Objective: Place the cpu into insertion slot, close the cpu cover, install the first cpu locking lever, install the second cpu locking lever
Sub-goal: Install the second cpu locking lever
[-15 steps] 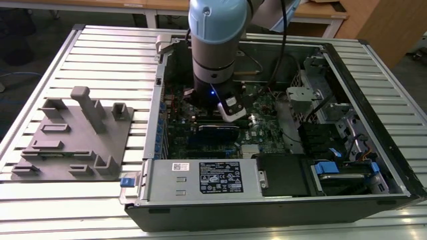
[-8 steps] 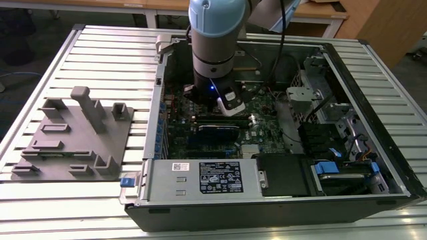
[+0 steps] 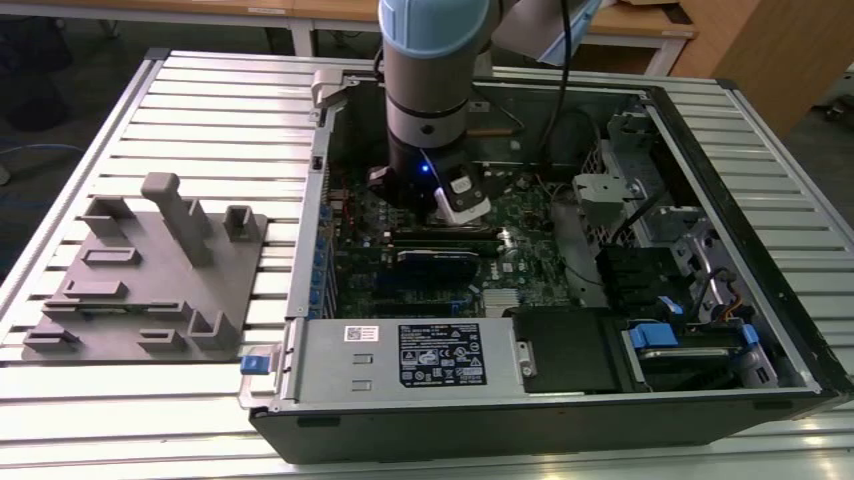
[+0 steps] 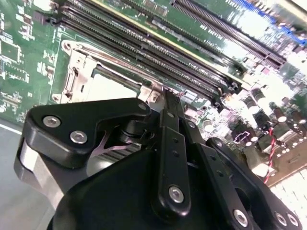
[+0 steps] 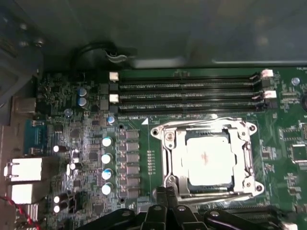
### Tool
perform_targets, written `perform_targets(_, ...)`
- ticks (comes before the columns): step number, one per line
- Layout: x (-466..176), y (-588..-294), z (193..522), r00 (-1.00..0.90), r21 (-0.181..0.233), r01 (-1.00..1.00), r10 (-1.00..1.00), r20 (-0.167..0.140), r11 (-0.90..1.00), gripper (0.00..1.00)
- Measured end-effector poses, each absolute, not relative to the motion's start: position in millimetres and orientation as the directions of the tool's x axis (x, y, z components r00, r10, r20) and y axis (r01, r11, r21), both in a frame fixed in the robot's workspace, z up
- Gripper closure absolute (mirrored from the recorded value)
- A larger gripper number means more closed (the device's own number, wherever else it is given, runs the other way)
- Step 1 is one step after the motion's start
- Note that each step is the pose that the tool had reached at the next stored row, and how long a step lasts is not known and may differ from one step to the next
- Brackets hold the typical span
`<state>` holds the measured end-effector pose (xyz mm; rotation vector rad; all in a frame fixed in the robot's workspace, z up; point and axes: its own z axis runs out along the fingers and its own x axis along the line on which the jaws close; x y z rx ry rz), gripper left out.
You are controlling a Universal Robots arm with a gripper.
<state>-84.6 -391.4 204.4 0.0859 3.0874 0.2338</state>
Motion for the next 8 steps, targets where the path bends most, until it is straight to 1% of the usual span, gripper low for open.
perform_targets(8, -82.9, -391.1, 219.4, -0.997, 0.141, 0.066, 0.072, -0.041, 0.988, 0.90)
